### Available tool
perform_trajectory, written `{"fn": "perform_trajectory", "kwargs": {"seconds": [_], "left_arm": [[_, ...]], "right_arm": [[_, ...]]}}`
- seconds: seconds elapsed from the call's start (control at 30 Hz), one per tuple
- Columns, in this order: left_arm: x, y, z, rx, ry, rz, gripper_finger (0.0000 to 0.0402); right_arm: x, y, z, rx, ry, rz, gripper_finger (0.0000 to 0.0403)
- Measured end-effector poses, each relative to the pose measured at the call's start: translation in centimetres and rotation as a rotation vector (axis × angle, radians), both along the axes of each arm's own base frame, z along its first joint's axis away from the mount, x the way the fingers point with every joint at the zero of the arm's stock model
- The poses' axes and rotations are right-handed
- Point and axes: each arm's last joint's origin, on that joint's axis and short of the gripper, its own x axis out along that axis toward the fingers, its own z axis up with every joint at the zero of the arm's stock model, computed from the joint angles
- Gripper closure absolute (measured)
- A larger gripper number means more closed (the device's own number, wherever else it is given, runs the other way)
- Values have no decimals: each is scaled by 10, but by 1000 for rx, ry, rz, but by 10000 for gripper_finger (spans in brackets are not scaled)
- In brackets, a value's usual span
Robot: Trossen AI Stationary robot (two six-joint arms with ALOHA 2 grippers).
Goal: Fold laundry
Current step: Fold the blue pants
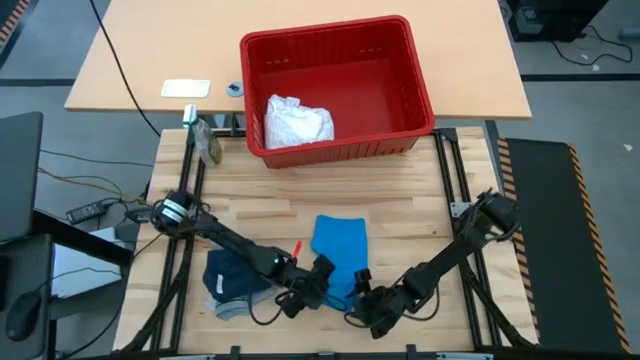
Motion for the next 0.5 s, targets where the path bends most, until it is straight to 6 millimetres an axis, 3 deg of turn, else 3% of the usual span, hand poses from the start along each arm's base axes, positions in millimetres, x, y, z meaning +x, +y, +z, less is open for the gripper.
{"fn": "perform_trajectory", "kwargs": {"seconds": [0.1,0.23,0.4,0.5], "left_arm": [[3,-2,-8,-28,-4,33,144],[6,-3,-14,-69,0,80,193],[9,4,-12,-173,25,214,285],[11,13,2,-281,40,267,340]], "right_arm": [[2,1,-17,15,32,-44,152],[6,1,-23,85,28,-143,180],[6,-5,-14,201,45,-284,301],[6,-9,1,263,51,-306,379]]}}
